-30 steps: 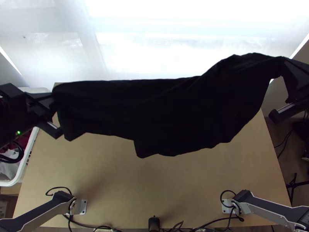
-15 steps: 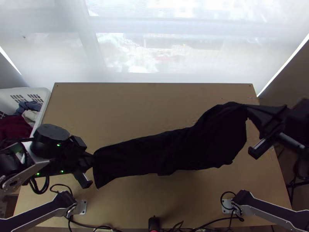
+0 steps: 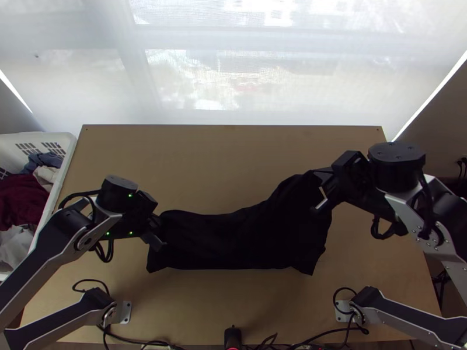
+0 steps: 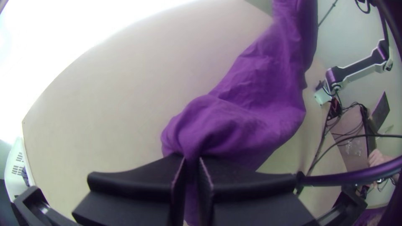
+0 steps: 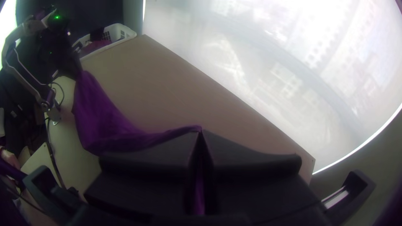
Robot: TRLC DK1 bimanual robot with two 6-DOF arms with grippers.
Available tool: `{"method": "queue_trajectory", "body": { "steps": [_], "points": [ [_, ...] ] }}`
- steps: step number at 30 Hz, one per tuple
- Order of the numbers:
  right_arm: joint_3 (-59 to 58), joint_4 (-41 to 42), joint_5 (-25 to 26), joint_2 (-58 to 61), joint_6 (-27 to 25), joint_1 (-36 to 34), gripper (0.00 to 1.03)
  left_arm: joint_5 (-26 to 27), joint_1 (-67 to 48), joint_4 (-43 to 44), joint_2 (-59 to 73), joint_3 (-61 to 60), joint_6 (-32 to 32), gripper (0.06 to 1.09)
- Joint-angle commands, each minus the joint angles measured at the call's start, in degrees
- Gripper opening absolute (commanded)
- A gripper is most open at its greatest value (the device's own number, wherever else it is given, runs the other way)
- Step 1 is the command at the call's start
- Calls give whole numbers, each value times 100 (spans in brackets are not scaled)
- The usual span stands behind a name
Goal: Fold the t-shirt
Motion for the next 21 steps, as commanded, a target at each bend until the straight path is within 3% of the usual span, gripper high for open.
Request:
{"method": "queue_trajectory", "body": {
  "steps": [1,9,14,16,19,21],
  "points": [
    [-603,1245,-147,611,-266,-795,3,56,1017,1402,586,-712,378,14],
    [-567,2475,-139,1578,-319,-1261,3,259,2037,2844,1403,-1099,413,14],
    [-515,2801,-86,2140,-231,-1401,3,250,2353,3644,2159,-1107,26,18],
    [-524,2809,-86,2272,-213,-1401,3,250,2371,3749,2423,-1099,-132,40],
    [-576,2809,-86,2325,-222,-1322,3,250,2318,3775,2590,-1063,-193,88],
    [-594,2809,-86,2334,-240,-1252,3,259,2230,3644,2467,-1028,-229,91]
  ]
}}
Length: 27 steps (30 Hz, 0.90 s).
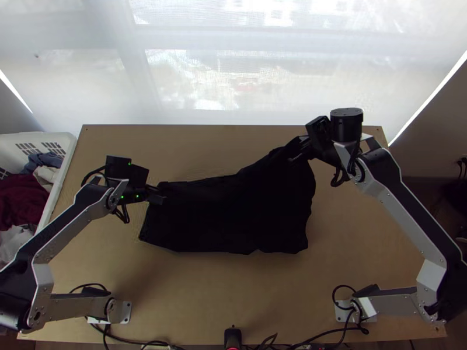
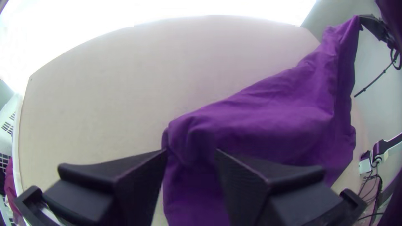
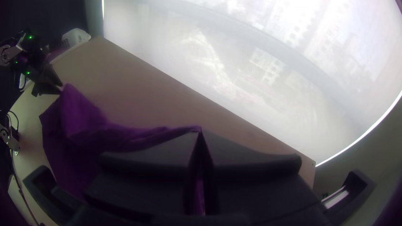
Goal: Fold the t-shirt
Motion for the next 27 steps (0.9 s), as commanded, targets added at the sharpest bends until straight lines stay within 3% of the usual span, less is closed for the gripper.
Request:
{"method": "queue_trajectory", "body": {
  "steps": [1,6,9,14,22,26,27],
  "points": [
    [-56,165,21,305,-4,51,3,31,-52,3,213,56,-202,91],
    [-83,165,12,323,14,68,3,304,-773,-1210,-490,12,-185,92],
    [-118,165,12,288,31,77,3,313,-1309,-1456,-728,-234,-237,92],
    [-162,156,12,209,40,121,3,295,-1819,-1218,-490,-445,-510,92],
    [-373,68,21,-160,40,297,3,31,-1801,-339,327,-410,-580,92],
    [-496,-20,21,-362,23,306,3,14,-1837,-295,679,-287,-651,91],
    [-522,-37,21,-406,14,297,3,14,-1863,-278,775,-269,-668,86]
  ]
}}
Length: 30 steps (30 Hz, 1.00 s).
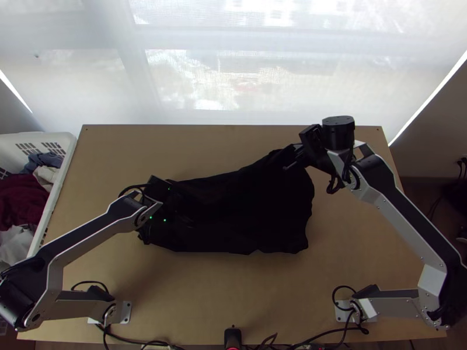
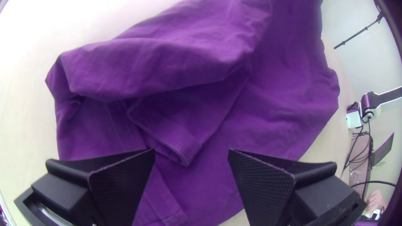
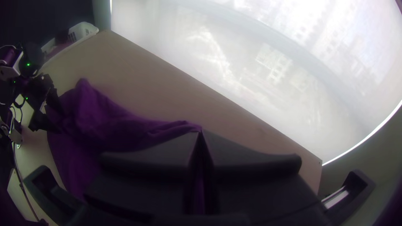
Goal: Fold the t-shirt
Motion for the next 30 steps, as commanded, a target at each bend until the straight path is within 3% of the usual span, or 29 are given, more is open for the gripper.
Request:
{"method": "queue_trajectory", "body": {
  "steps": [1,4,9,10,18,25,30],
  "points": [
    [-199,-123,2,-321,-39,45,3,-89,-106,291,638,124,-133,78],
    [-269,-149,2,-418,-39,45,3,-89,-70,405,911,186,-185,62],
    [-313,-184,2,-559,-39,54,3,-89,-62,572,1060,274,-168,13],
    [-304,-219,2,-603,-39,54,3,-89,-62,572,1051,300,-177,9],
    [-190,-606,46,-1060,-74,45,3,-89,-62,-219,120,748,-194,9],
    [443,-1300,380,-1473,-118,45,3,-89,61,-1713,-847,2216,-10,9],
    [953,-1722,652,-1789,-206,54,3,-98,158,-2161,-1427,3130,228,9]
  ]
}}
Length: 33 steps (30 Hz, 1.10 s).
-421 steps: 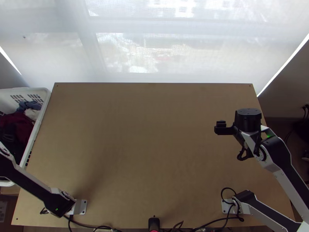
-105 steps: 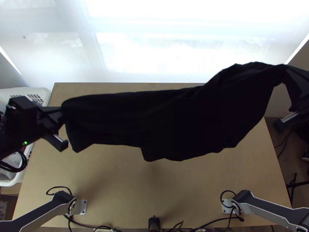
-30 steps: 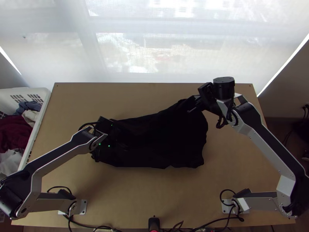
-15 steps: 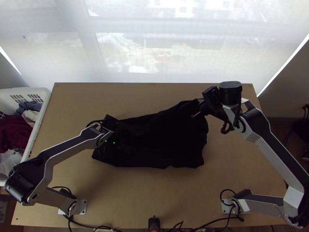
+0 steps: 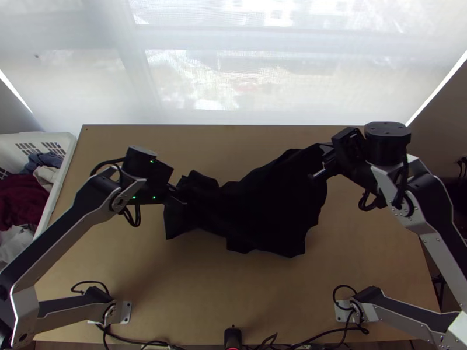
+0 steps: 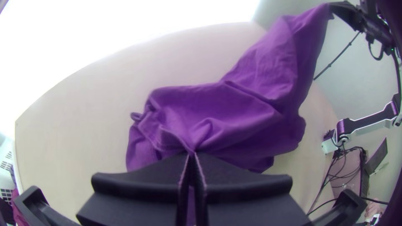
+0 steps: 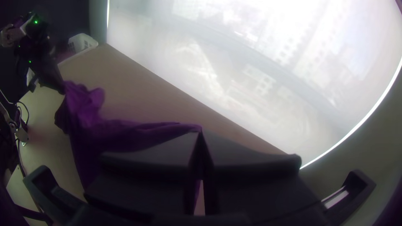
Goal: Fold the t-shirt
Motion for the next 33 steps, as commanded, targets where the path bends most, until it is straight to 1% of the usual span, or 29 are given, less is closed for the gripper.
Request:
{"method": "queue_trajectory", "body": {
  "steps": [1,5,8,10,14,17,21,24,27,31,33],
  "points": [
    [702,-604,324,-421,-121,17,3,-13,99,-800,-825,1306,320,9],
    [1247,-973,412,-439,-121,35,3,-21,240,-1196,-983,1957,496,9],
    [1475,-1096,447,-421,-112,44,3,-21,345,-1407,-1044,2167,575,9],
    [1519,-1140,491,-412,-68,96,3,-13,407,-1565,-1115,2106,575,9],
    [1555,-1333,518,-421,46,246,3,119,328,-1925,-1440,1596,557,9],
    [1739,-1773,526,-439,46,509,3,383,310,-2119,-1826,1412,513,9],
    [2346,-2063,614,-518,-112,650,3,383,328,-2171,-2319,1526,513,9],
    [2803,-2177,650,-535,-332,659,3,383,328,-2206,-2565,1737,540,9],
    [2978,-2362,658,-535,-358,747,3,409,301,-2373,-2688,1746,540,9],
    [2961,-2713,658,-535,-129,984,3,629,90,-2778,-2890,1280,381,9],
    [2943,-3091,658,-474,46,1160,3,778,-138,-3129,-2951,1007,276,9]
  ]
}}
